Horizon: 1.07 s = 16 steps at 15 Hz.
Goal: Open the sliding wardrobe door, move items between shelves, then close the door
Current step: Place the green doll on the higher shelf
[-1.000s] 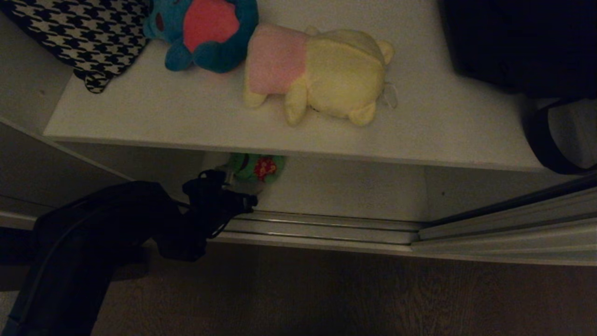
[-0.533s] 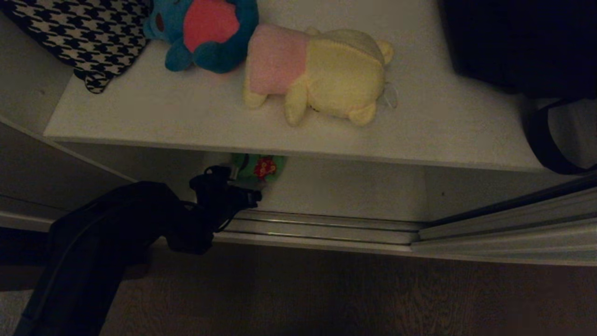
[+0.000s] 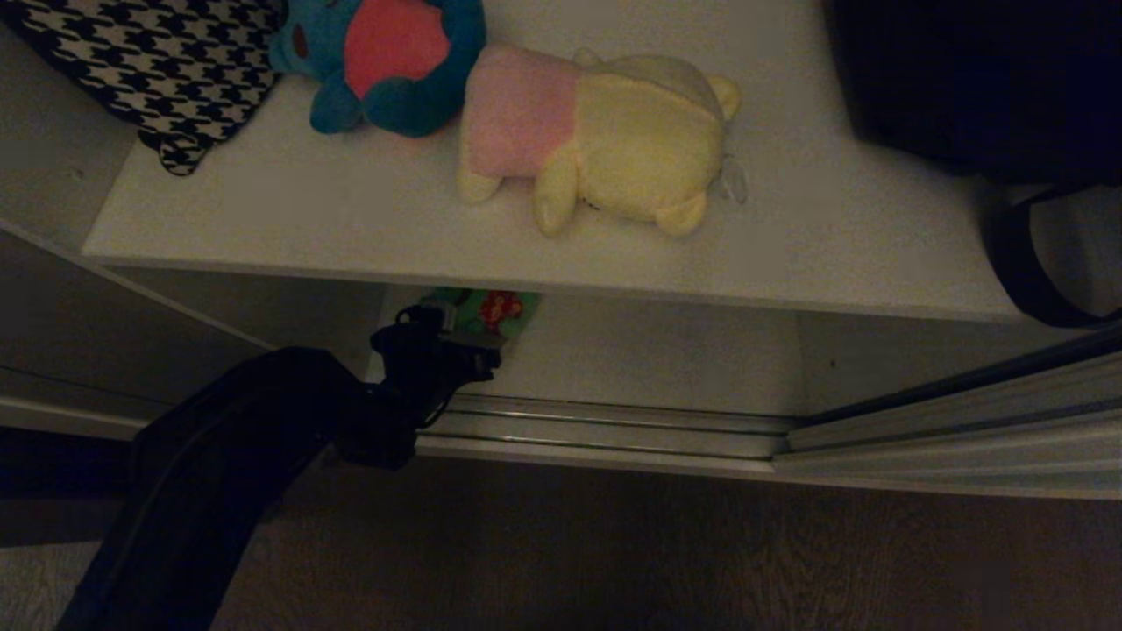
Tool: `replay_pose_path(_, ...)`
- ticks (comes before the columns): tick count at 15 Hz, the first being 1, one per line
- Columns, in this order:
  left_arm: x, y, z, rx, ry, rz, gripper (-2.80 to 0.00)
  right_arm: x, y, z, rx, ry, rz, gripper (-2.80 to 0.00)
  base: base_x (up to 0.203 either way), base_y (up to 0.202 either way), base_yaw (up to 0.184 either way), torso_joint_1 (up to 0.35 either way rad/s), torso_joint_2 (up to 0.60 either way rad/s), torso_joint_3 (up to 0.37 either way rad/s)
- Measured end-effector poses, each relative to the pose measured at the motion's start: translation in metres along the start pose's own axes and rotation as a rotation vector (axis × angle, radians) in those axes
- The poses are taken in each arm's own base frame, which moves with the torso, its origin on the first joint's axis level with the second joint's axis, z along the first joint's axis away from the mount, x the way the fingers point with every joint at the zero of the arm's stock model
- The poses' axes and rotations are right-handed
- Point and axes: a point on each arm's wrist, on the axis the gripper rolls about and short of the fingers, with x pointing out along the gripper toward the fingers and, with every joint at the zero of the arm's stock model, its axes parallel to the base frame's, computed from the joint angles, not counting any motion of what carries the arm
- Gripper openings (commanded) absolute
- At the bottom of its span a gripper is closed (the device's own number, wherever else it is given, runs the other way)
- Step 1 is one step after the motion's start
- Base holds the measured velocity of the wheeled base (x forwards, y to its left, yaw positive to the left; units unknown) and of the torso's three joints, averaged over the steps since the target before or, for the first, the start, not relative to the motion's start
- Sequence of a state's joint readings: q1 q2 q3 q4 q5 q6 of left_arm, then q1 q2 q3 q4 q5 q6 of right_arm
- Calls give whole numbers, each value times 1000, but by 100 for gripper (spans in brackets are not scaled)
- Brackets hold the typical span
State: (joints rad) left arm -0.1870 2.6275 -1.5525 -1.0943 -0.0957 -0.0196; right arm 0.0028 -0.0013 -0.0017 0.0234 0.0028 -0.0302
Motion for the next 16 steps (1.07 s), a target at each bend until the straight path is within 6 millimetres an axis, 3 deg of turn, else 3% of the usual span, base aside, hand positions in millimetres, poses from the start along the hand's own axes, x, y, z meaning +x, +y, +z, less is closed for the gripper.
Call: replay_pose_path(16, -4, -1, 0, -1, 5, -6, 0, 0, 0, 0, 0, 0, 0, -280, 0, 0, 0, 0, 0, 0)
